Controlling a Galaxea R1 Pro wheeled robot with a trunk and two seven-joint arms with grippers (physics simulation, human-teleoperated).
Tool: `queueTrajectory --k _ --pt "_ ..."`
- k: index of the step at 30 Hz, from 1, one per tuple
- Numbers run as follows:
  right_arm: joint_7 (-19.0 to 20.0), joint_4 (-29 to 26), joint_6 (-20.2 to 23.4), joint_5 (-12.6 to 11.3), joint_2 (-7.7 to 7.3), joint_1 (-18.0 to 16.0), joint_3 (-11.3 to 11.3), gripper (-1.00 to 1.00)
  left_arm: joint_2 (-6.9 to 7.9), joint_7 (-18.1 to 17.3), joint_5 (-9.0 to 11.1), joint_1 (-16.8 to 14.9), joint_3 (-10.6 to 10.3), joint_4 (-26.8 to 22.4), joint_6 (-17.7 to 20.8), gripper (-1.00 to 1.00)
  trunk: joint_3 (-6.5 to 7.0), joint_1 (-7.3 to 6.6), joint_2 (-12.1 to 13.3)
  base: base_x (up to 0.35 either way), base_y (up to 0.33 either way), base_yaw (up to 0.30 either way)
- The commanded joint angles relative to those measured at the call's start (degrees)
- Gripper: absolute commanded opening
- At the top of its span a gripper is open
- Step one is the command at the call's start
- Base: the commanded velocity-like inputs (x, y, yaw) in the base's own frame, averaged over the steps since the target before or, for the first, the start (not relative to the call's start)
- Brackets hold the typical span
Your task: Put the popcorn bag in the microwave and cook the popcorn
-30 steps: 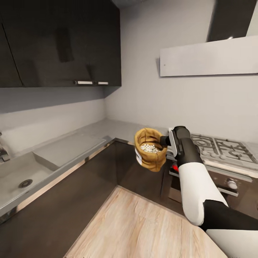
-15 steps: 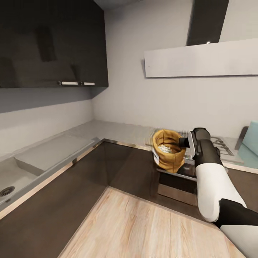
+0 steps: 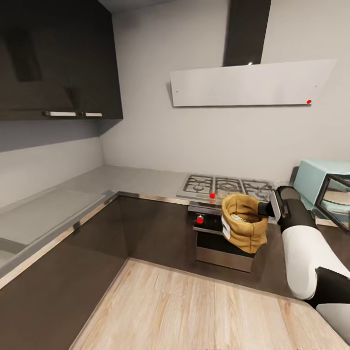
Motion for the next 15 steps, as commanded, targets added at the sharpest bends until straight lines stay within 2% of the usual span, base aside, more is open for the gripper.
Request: queueTrajectory --k 1,2,4,6,15 --pt "-0.1 0.04 0.16 -0.29 -0.38 -0.05 -0.18 -1.0 -0.01 -0.01 0.39 -0.02 0.11 -0.01 -0.17 1.0 -0.04 0.0 -0.04 0.0 0.0 -0.283" --pt "0.02 0.05 0.16 -0.29 -0.53 -0.05 -0.67 -1.0 -0.01 0.01 0.39 -0.02 0.11 -0.03 -0.15 1.0 -0.01 0.0 -0.04 0.0 0.0 -0.283" --pt "0.12 0.07 0.16 -0.26 -0.66 -0.05 -3.33 -1.0 -0.01 0.07 0.45 -0.02 0.11 0.01 -0.14 1.0 0.04 0.0 -0.04 0.0 0.0 -0.283" --pt "0.14 0.06 0.16 -0.15 -0.68 -0.05 -4.35 -1.0 -0.01 0.08 0.47 -0.02 0.11 -0.02 -0.13 1.0 0.09 0.0 -0.04 0.0 0.0 -0.283" --pt "-0.26 0.61 0.16 -0.13 -0.8 -0.05 -4.8 -1.0 0.02 0.08 0.48 -0.01 0.11 -0.04 -0.13 1.0 0.34 0.0 -0.04 0.0 0.0 -0.283"
